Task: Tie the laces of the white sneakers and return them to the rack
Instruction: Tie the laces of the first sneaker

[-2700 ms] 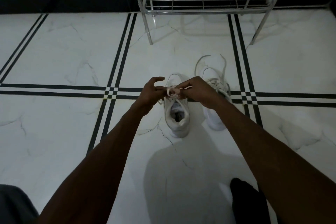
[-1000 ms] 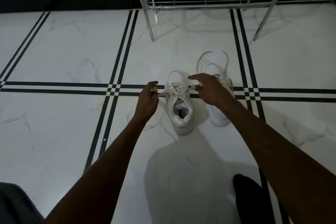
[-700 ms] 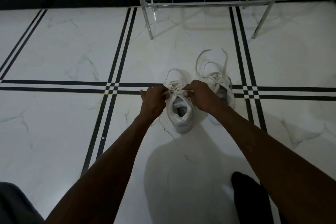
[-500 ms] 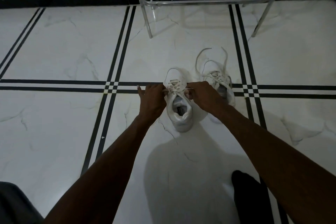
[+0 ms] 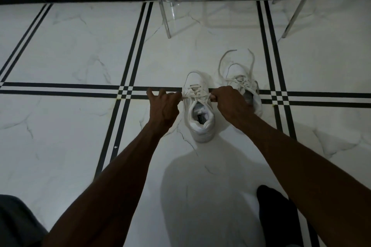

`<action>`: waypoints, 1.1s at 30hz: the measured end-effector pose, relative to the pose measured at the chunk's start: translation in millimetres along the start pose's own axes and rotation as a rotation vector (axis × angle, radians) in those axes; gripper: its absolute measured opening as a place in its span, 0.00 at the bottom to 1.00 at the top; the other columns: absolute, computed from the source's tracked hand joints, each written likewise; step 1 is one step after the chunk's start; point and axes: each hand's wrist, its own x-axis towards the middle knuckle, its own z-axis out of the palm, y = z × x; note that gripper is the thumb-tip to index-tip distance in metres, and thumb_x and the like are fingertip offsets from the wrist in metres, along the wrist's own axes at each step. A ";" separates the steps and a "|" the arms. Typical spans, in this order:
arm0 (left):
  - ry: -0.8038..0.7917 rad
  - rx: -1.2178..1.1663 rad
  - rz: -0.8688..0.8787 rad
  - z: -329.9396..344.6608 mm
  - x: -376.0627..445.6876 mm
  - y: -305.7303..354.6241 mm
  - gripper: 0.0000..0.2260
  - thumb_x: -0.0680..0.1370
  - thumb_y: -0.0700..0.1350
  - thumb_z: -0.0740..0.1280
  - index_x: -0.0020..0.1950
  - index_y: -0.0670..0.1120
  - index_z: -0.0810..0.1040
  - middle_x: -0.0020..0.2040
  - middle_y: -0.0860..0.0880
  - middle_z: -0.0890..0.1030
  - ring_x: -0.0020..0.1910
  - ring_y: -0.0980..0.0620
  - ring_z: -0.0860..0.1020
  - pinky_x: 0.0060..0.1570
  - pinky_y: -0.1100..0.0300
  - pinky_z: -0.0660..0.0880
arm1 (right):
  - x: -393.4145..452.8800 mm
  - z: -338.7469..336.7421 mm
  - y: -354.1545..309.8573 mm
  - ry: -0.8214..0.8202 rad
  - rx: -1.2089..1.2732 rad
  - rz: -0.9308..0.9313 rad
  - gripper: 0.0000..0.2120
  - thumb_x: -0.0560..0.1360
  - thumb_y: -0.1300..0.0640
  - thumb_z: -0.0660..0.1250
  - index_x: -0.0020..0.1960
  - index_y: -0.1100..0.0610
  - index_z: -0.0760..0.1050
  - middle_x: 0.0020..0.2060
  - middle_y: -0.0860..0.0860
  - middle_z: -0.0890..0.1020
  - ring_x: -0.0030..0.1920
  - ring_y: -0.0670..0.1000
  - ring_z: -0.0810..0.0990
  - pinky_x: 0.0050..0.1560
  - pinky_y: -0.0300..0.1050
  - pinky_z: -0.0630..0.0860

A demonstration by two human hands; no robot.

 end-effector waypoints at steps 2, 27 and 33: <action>0.015 -0.028 -0.020 1.3 -1.2 -1.1 0.12 0.73 0.34 0.62 0.47 0.50 0.77 0.33 0.53 0.77 0.46 0.46 0.78 0.65 0.38 0.64 | -3.7 -1.6 -2.7 0.016 -0.002 0.007 0.11 0.77 0.67 0.59 0.38 0.58 0.75 0.36 0.56 0.80 0.37 0.51 0.74 0.39 0.42 0.62; -0.392 -1.509 -0.689 -13.4 -0.9 15.0 0.28 0.83 0.65 0.51 0.71 0.49 0.74 0.62 0.50 0.77 0.63 0.45 0.77 0.64 0.45 0.77 | -7.7 19.3 -35.7 -0.119 0.716 0.325 0.17 0.78 0.50 0.69 0.65 0.53 0.78 0.59 0.54 0.84 0.59 0.56 0.82 0.59 0.61 0.80; -0.292 -1.368 -0.685 -8.3 7.8 -9.1 0.28 0.84 0.64 0.47 0.65 0.50 0.80 0.65 0.45 0.81 0.64 0.46 0.78 0.69 0.44 0.73 | -4.1 34.3 -58.5 -0.073 0.900 0.381 0.14 0.74 0.40 0.70 0.55 0.46 0.81 0.53 0.51 0.85 0.54 0.55 0.83 0.46 0.64 0.84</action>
